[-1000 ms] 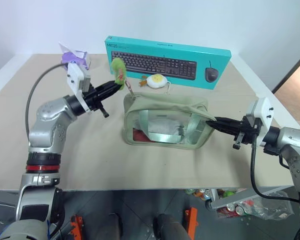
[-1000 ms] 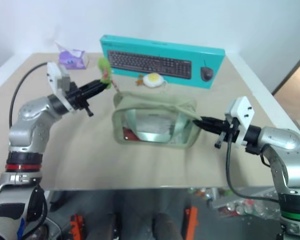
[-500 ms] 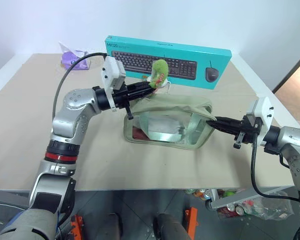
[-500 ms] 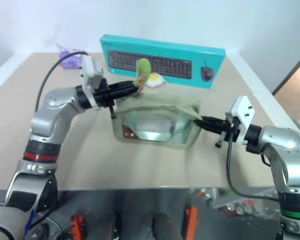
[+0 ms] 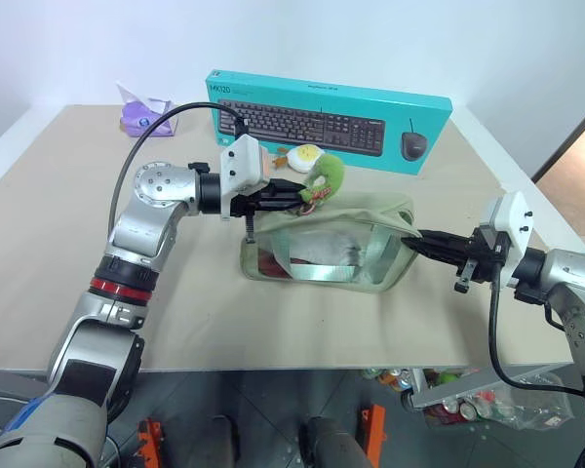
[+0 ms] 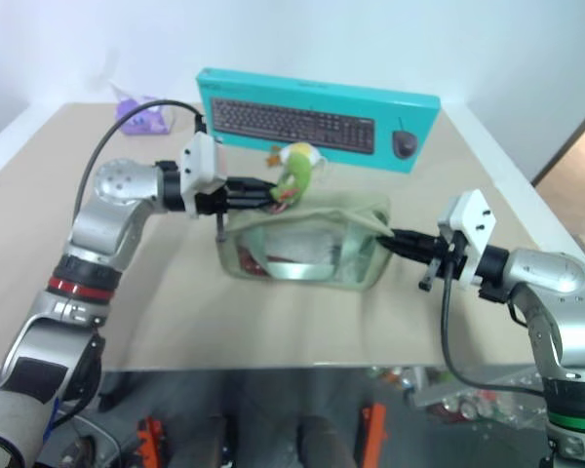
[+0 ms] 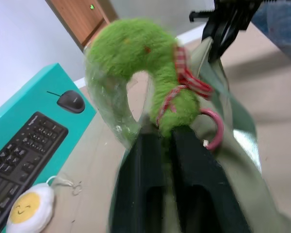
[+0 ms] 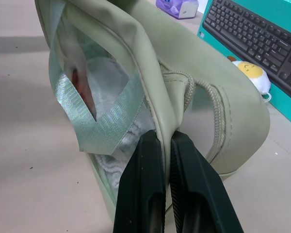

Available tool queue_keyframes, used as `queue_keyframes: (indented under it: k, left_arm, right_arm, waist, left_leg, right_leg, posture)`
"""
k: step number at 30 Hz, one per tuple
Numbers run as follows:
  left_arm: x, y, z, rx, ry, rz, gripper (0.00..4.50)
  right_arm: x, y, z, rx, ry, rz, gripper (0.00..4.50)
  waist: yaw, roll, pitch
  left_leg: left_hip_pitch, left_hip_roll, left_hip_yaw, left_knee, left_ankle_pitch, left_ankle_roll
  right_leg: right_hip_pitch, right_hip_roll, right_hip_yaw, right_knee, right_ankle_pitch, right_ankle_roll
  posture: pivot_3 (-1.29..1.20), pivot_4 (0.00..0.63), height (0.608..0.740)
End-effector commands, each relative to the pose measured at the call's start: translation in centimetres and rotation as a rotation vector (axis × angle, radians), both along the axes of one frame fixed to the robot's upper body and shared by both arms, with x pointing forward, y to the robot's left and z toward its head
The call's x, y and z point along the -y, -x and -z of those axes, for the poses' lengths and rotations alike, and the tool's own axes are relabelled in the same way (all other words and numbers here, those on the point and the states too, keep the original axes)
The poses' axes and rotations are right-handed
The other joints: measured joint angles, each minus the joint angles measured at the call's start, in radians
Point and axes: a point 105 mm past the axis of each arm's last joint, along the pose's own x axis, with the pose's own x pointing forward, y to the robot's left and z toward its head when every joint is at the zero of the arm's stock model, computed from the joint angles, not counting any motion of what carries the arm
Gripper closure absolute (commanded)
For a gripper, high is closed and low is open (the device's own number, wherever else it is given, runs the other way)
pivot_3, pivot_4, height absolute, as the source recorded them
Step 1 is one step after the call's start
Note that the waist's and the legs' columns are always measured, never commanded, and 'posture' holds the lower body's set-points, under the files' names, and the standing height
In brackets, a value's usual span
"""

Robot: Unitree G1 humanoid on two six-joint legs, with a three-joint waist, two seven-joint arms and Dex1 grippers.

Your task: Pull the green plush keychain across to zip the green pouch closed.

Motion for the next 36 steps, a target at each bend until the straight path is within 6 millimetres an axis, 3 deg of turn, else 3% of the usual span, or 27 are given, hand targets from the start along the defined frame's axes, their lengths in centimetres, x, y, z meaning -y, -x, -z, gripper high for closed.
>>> queue_keyframes:
  k: [1, 4, 8, 9, 15, 24, 30, 33, 36]
  left_arm:
    - [-0.4, 0.0, -1.9, 0.055, 0.004, 0.024, 2.49]
    - [-0.8, 0.1, -3.5, 0.058, 0.03, 0.051, 1.49]
    - [-1.7, 0.2, -3.8, 0.051, 0.023, 0.052, 0.07]
    - [-2.0, 0.2, -4.0, 0.042, 0.031, 0.048, 0.03]
    - [-4.8, 0.2, -5.3, -0.051, 0.123, -0.039, 0.03]
    - [-5.6, 1.7, -0.4, -0.224, 0.236, -0.191, 0.03]
    - [-5.5, 1.7, 1.2, -0.294, 0.341, -0.288, 0.03]
    - [-5.7, 1.3, 1.9, -0.317, 0.374, -0.344, 0.76]
    - [-5.4, 1.3, 2.8, -0.35, 0.397, -0.371, 1.94]
  right_arm:
    - [-0.2, 0.2, -1.1, 0.047, 0.015, -0.011, 4.5]
    - [-0.4, 0.0, -1.1, 0.047, 0.013, -0.016, 4.5]
    - [-0.5, 0.0, -1.0, 0.046, 0.013, -0.022, 4.5]
    - [-0.6, 0.0, -1.0, 0.047, 0.013, -0.023, 4.5]
    - [-0.6, -0.1, -1.0, 0.048, 0.011, -0.023, 4.5]
    - [-0.6, -0.2, -1.0, 0.045, 0.012, -0.028, 4.5]
    - [-0.6, -0.3, -1.0, 0.041, 0.016, -0.032, 4.5]
    - [-0.6, -0.3, -1.0, 0.039, 0.016, -0.033, 4.5]
    - [-0.6, -0.1, -0.9, 0.037, 0.015, -0.034, 4.5]
  waist:
    - [0.0, 0.0, 0.0]
    - [0.0, 0.0, 0.0]
    - [-0.002, 0.0, 0.0]
    - [-0.002, 0.0, 0.0]
    - [-0.003, 0.0, 0.0]
    - [-0.001, 0.001, 0.0]
    - [-0.002, 0.001, 0.0]
    - [-0.002, 0.001, 0.0]
    - [-0.001, 0.001, 0.0]
  left_leg:
    - [0.0, 0.0, 0.0, 0.0, 0.0, 0.0]
    - [0.0, 0.0, 0.0, 0.0, 0.0, 0.0]
    - [0.0, 0.0, 0.0, 0.0, 0.0, 0.0]
    - [0.0, 0.0, 0.0, 0.0, 0.0, 0.001]
    - [0.0, 0.001, 0.0, 0.0, 0.0, 0.001]
    - [0.0, 0.002, -0.001, 0.001, 0.0, 0.0]
    - [0.001, 0.002, -0.002, 0.002, 0.0, 0.0]
    - [0.001, 0.002, -0.001, 0.002, 0.0, 0.0]
    - [0.001, 0.002, -0.001, 0.002, 0.0, 0.0]
  right_leg:
    - [0.0, 0.0, 0.0, 0.0, 0.0, 0.0]
    - [0.0, 0.0, 0.0, 0.0, 0.0, 0.0]
    - [-0.001, 0.0, 0.0, 0.0, 0.0, 0.0]
    - [-0.001, 0.0, 0.0, 0.0, 0.0, 0.0]
    - [-0.001, 0.001, 0.0, 0.0, 0.0, 0.0]
    - [0.0, 0.0, -0.001, 0.001, 0.0, -0.001]
    - [0.001, 0.001, -0.001, 0.001, 0.001, -0.001]
    - [0.002, 0.001, -0.001, 0.001, 0.001, -0.001]
    - [0.002, 0.001, -0.001, 0.001, 0.001, -0.001]
  posture:
    - [0.0, 0.15, 0.74]
    - [0.0, 0.15, 0.74]
    - [0.0, 0.15, 0.74]
    - [0.0, 0.15, 0.74]
    - [0.0, 0.15, 0.74]
    - [0.0, 0.15, 0.74]
    - [0.0, 0.15, 0.74]
    - [0.0, 0.15, 0.74]
    - [0.0, 0.15, 0.74]
